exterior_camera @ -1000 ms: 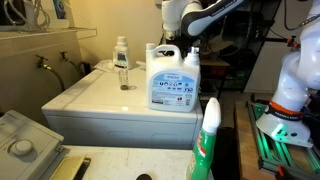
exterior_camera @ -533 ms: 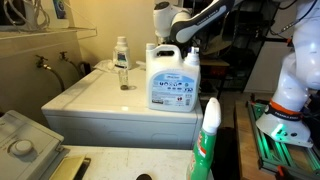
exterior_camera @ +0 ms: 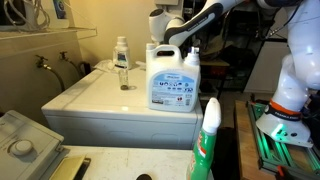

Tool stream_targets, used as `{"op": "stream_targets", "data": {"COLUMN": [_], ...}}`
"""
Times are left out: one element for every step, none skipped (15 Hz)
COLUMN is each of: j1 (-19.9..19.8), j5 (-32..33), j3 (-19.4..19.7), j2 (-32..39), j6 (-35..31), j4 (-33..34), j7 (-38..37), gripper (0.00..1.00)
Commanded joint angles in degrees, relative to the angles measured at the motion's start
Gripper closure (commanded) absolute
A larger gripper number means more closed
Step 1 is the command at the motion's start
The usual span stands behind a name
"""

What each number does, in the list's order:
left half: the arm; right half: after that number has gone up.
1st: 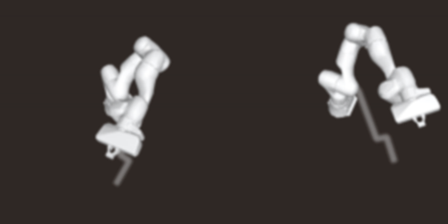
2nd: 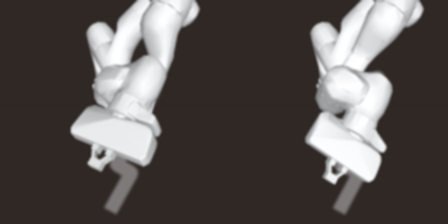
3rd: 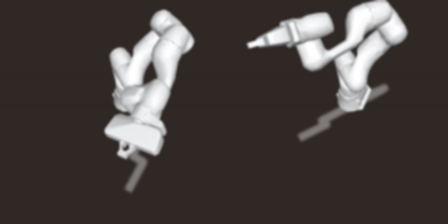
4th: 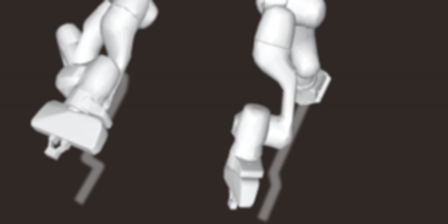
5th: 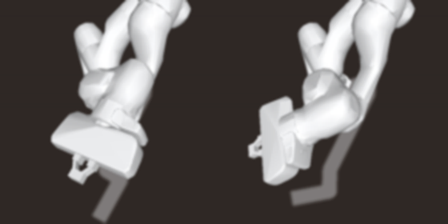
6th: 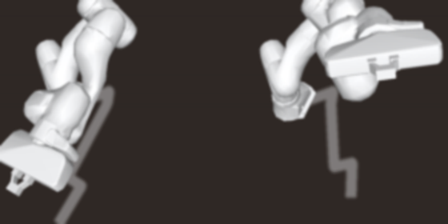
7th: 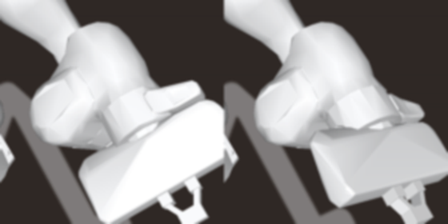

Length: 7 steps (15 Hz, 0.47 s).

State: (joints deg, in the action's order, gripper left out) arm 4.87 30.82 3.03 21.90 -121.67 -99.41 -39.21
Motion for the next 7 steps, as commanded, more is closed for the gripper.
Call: {"op": "stream_targets", "data": {"j1": [0.0, 0.6, 0.9, 0.9, 1.3, 1.6, 1.4], "j5": [-7.5, -8.8, -8.7, -8.8, -8.5, -8.5, -7.4], "j3": [-1.6, -1.8, -1.9, -2.5, -3.0, -3.7, -3.0], "j2": [-4.9, -7.1, -9.9, -12.2, -14.4, -16.8, -11.4], "j6": [3.3, 5.4, 4.9, 0.7, 0.2, -0.5, 1.3], "j4": [-0.1, 0.0, -0.4, -1.4, -1.2, -1.0, 2.0], "j7": [10.7, 12.8, 14.6, 16.1, 17.3, 18.6, 15.6], "gripper": [0.28, 0.21, 0.15, 0.06, 0.01, 0.00, 0.09]}}
